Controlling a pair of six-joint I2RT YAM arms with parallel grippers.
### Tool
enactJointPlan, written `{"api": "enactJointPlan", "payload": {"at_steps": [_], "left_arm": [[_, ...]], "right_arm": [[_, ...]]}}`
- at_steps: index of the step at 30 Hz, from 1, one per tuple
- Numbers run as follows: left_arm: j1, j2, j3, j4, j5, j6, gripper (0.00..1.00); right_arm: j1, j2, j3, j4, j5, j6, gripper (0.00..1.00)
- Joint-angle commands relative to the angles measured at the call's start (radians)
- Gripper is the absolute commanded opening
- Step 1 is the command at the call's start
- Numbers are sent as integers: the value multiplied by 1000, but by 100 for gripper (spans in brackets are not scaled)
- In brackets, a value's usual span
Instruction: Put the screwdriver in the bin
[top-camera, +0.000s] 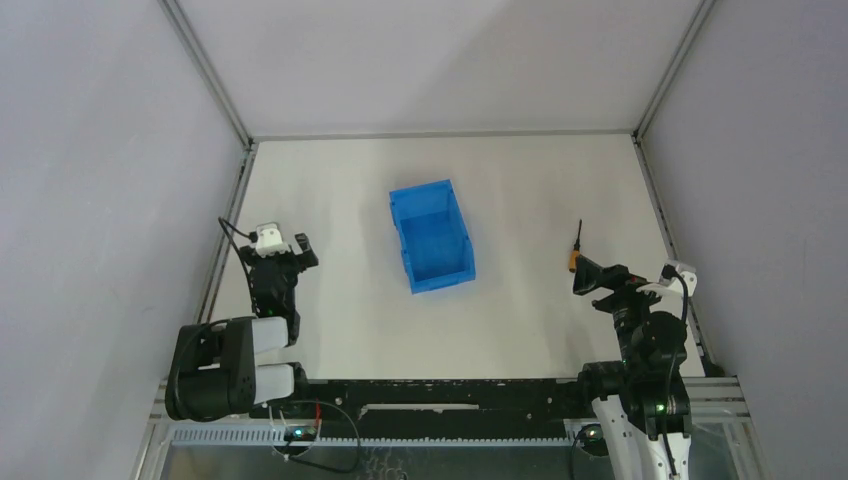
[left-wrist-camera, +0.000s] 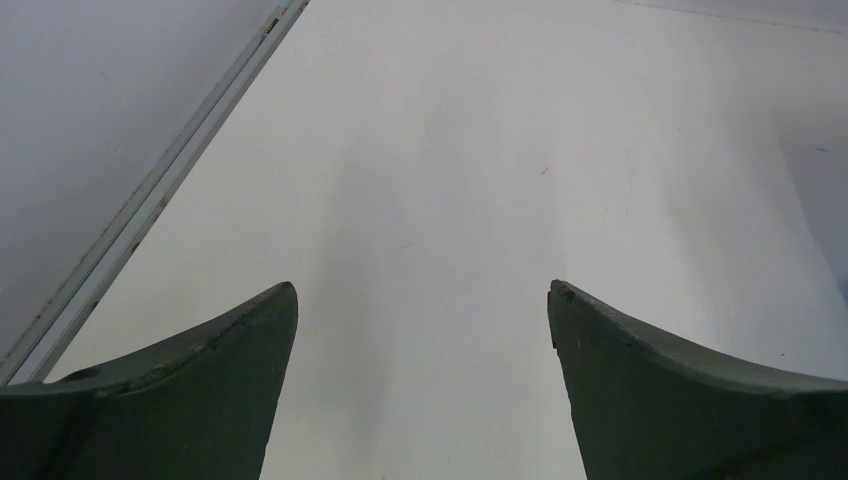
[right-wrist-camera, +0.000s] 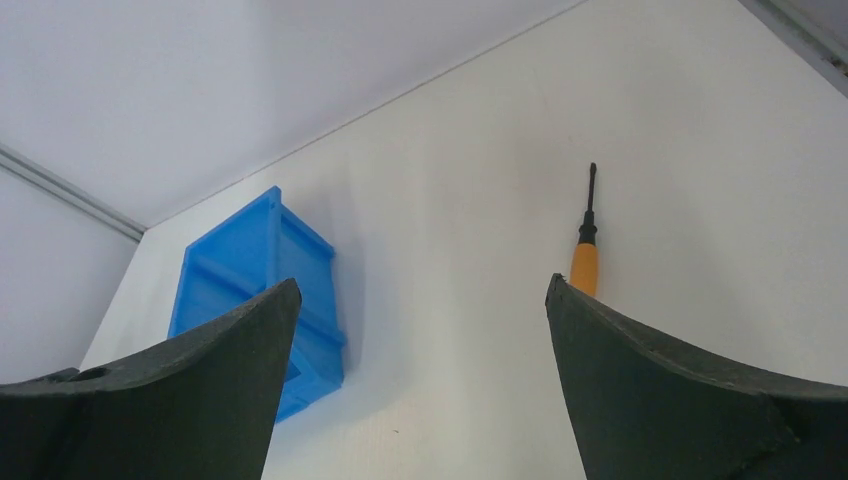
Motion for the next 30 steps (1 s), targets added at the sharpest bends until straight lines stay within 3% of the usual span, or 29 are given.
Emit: {"api": "enactJointPlan", "payload": {"at_steps": [1, 4, 7, 10, 16, 22, 25, 30], "left_arm": [[-2, -17, 48, 40, -3, 9, 100], [-3, -17, 49, 40, -3, 10, 100], [-4, -17, 49, 39, -2, 10, 100], [-4, -17, 49, 39, -4, 9, 100], [-3, -17, 49, 40, -3, 9, 100], [-3, -17, 49, 40, -2, 8, 100], [-3, -17, 48, 40, -2, 8, 100], [-3, -18, 49, 40, -3, 8, 100]], "right_arm": [[4, -2, -2, 25, 27, 47, 100], [5, -20, 14, 84, -27, 27, 100], [4, -10, 53, 184, -174, -45, 99], [4, 103, 174, 211, -192, -81, 100], [3, 589, 662, -2, -111, -190, 99], [-27, 1161, 1167, -478, -8, -233, 99], [-44, 1360, 1225, -545, 17, -241, 100], [-60, 1584, 1088, -452, 45, -226, 97]]}}
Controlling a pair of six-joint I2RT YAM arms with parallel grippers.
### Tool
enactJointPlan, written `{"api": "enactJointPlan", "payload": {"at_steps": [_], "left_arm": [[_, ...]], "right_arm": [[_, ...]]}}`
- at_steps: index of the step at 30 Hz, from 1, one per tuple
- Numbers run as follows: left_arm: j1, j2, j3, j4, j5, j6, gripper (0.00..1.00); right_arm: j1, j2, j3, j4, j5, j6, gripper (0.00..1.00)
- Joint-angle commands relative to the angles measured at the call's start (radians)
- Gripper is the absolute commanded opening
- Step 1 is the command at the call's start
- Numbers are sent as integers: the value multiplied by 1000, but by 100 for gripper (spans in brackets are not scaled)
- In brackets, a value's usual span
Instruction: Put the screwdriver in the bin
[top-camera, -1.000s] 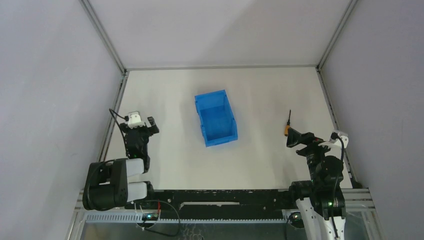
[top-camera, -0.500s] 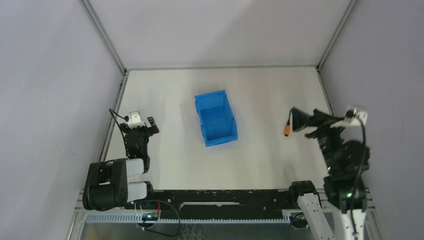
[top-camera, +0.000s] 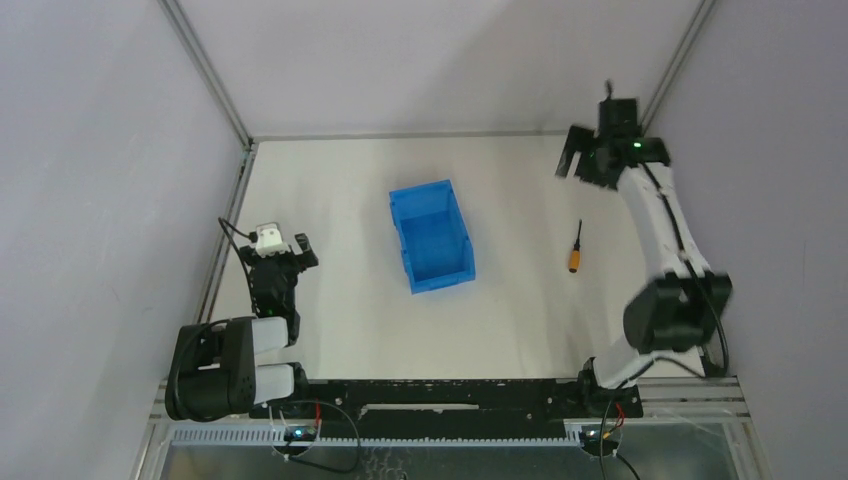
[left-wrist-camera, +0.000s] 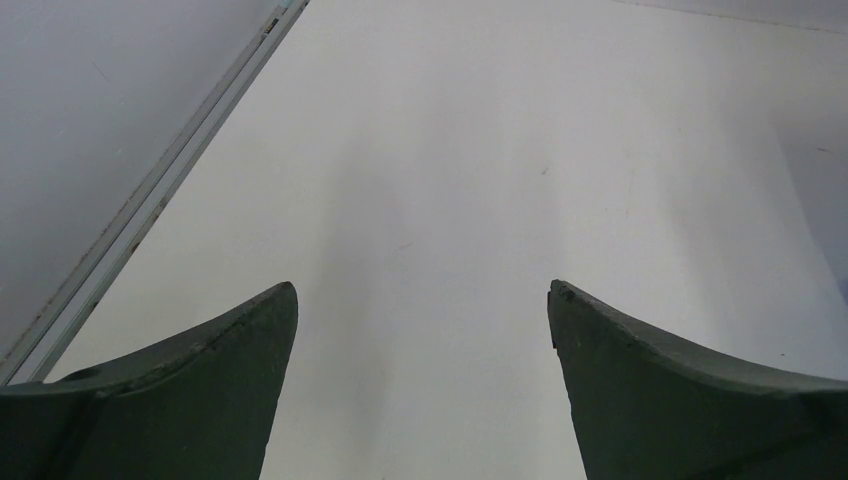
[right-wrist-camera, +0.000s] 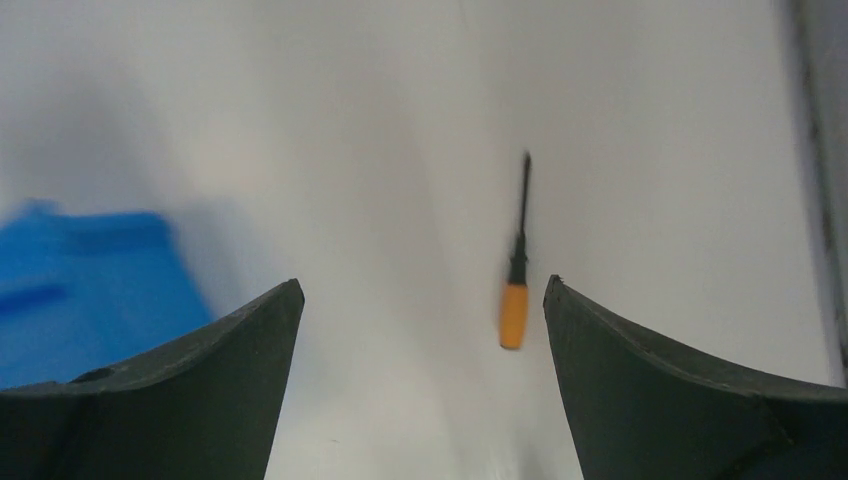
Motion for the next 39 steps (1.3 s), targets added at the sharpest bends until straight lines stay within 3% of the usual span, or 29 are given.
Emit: {"api": "enactJointPlan", "payload": {"at_steps": [1, 7, 14, 16, 19, 21, 31, 35, 39], "left_arm": [[-3, -17, 48, 40, -3, 9, 100], [-3, -17, 49, 39, -3, 8, 100], [-3, -17, 48, 40, -3, 9, 100], [-4, -17, 48, 40, -3, 9, 100], [-3, -17, 49, 40, -4, 9, 100], [-3, -17, 48, 40, -3, 10, 100], [-3, -17, 48, 40, -3, 8, 100], [-4, -17, 48, 40, -3, 10, 100], [-4, -17, 48, 39, -4, 9, 100]], "right_arm": [[-26, 151, -129, -77, 40, -16, 95], [-59, 354, -265, 40, 49, -24, 86], [-94, 475, -327, 114, 7, -40, 66], [-97, 501, -327, 119, -4, -57, 49], [-103, 508, -320, 106, -3, -75, 13], [-102, 483, -290, 64, 17, -85, 0], [-35, 230, 82, -299, 109, -57, 0], [80, 202, 199, -366, 150, -4, 0], [279, 213, 254, -361, 156, 64, 0]]}}
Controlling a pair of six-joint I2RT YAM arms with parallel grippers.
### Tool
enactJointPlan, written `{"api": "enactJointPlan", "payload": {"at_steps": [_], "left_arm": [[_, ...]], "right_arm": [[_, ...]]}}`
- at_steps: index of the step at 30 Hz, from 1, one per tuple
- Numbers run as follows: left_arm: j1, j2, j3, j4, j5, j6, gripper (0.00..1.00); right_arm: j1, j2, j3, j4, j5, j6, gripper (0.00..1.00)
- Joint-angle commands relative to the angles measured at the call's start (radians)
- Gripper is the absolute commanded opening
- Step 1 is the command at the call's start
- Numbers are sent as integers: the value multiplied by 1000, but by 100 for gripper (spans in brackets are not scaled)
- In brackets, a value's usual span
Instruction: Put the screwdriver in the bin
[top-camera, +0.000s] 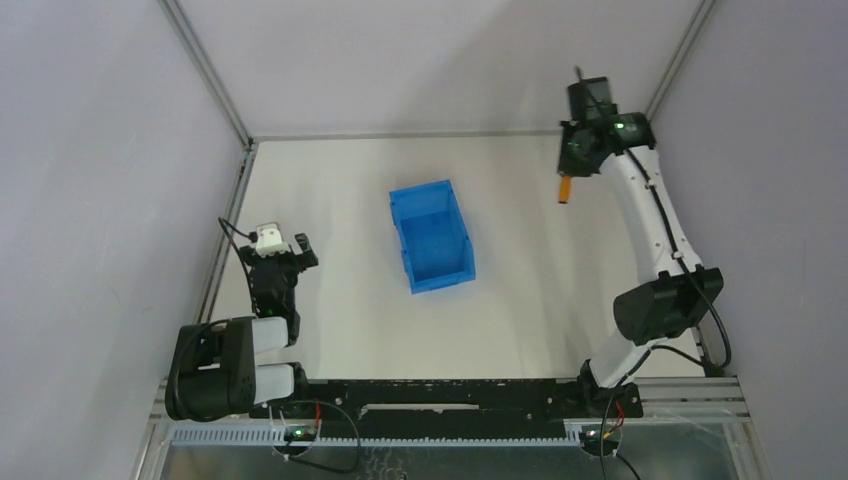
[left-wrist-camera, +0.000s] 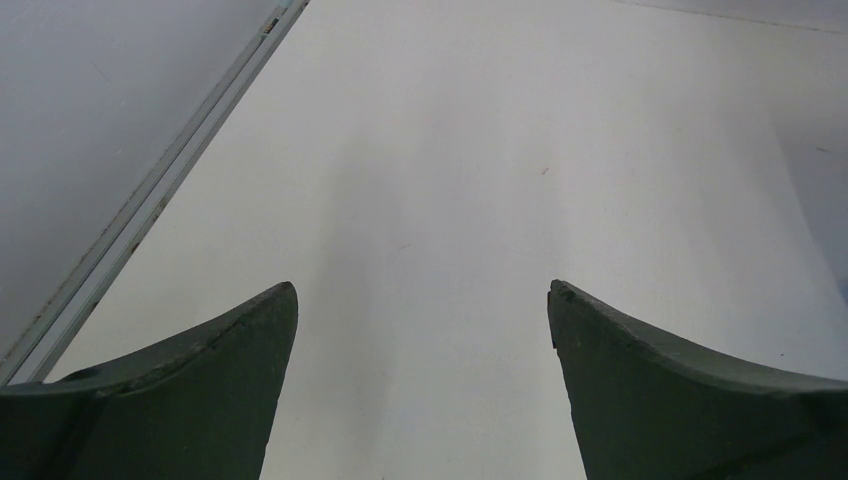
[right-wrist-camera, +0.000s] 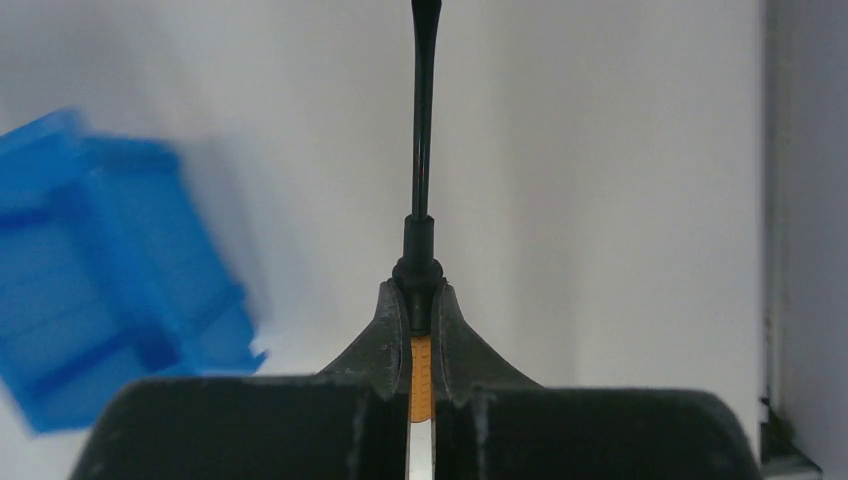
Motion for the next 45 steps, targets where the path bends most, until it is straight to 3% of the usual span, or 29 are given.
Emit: {"api": "enactJointPlan", "payload": {"at_steps": [1, 7, 12, 22, 31, 36, 39, 41, 45], "left_arm": [[-3, -17, 48, 40, -2, 9, 100], [-3, -17, 48, 40, -3, 9, 100], [-3, -17, 49, 40, -3, 8, 100], [-3, -18, 48, 40, -3, 10, 100], [-3, -17, 48, 40, -4, 9, 100], [-4, -17, 48, 40, -4, 9, 100], [-2, -16, 49, 40, -3, 9, 100], [-3, -18, 48, 39, -3, 10, 100], [-3, -17, 48, 40, -3, 9, 100]], "right_arm": [[213, 40, 58, -66, 2, 97, 0], [513, 201, 300, -38, -88, 131, 0], [624, 373, 542, -101, -50, 132, 0], [666, 413, 108, 200, 31, 184, 0], [657, 578, 31, 306, 60, 198, 0], [652, 605, -9, 333, 65, 225, 14], [652, 591, -14, 328, 63, 231, 31], [655, 561, -10, 321, 66, 228, 38], [662, 459, 5, 303, 94, 214, 40]]}}
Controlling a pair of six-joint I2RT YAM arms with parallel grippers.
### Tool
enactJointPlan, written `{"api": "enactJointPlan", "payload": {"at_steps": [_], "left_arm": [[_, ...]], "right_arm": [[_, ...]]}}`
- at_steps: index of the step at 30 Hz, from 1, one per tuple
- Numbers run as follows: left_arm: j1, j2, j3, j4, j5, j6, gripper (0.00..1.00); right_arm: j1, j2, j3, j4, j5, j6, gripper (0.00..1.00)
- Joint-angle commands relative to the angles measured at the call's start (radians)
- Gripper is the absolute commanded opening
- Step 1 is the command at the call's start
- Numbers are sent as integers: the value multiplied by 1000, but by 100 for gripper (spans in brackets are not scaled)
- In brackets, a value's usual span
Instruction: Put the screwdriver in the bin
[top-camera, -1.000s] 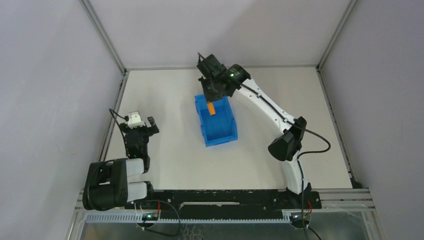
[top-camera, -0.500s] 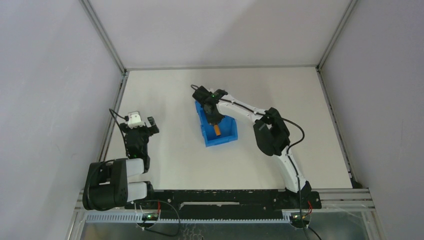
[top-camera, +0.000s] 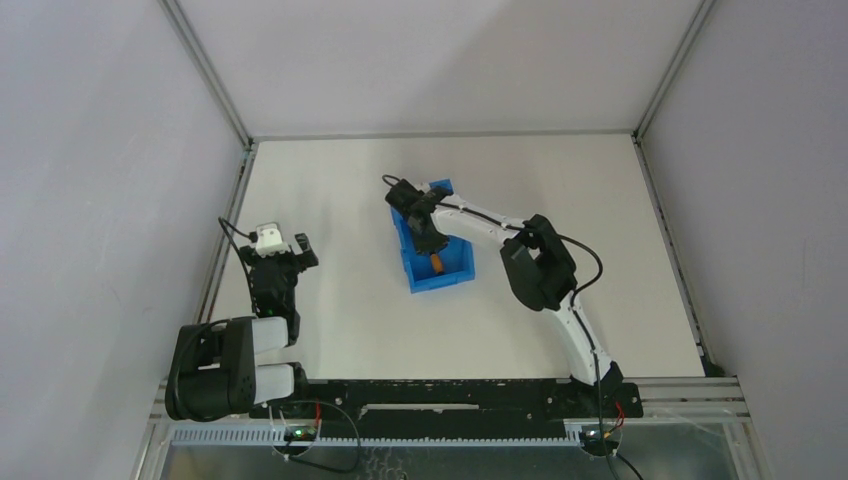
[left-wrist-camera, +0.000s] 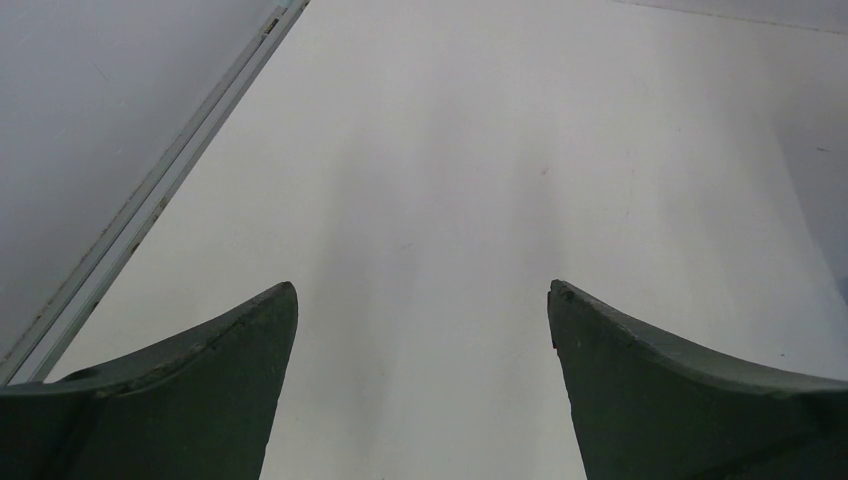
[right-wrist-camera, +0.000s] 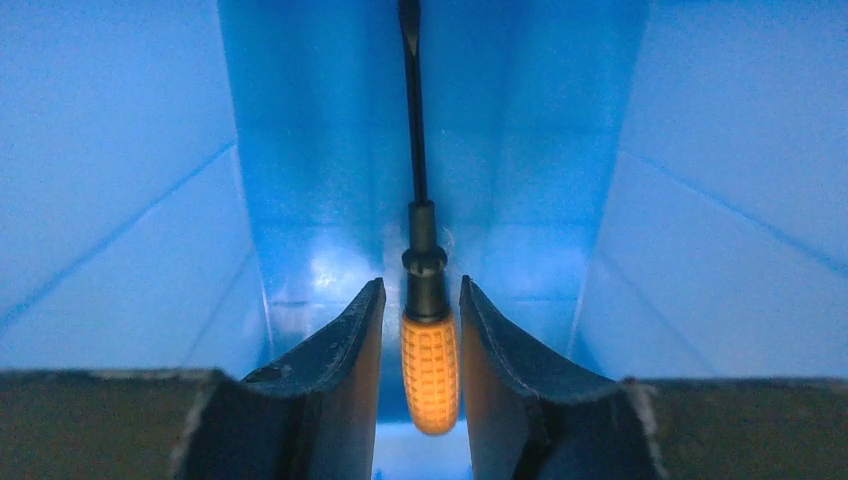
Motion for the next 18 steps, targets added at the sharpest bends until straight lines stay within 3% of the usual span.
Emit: {"api": "enactJointPlan", "payload": {"at_steps": [1, 5, 7, 10, 18], "left_arm": [[-2, -17, 48, 39, -3, 9, 100], [-3, -17, 48, 40, -3, 10, 100], [-3, -16, 49, 40, -3, 10, 100], [-4, -17, 48, 40, -4, 9, 100], [-3, -17, 48, 40, -4, 9, 100]], "right_arm": [[8, -191, 11, 9, 50, 0, 41], [12, -341, 20, -8, 72, -29, 46], [13, -421, 10, -4, 81, -54, 55], [10, -558, -76, 60, 82, -104, 97], [-69, -991, -631, 419, 46, -116, 100]]}}
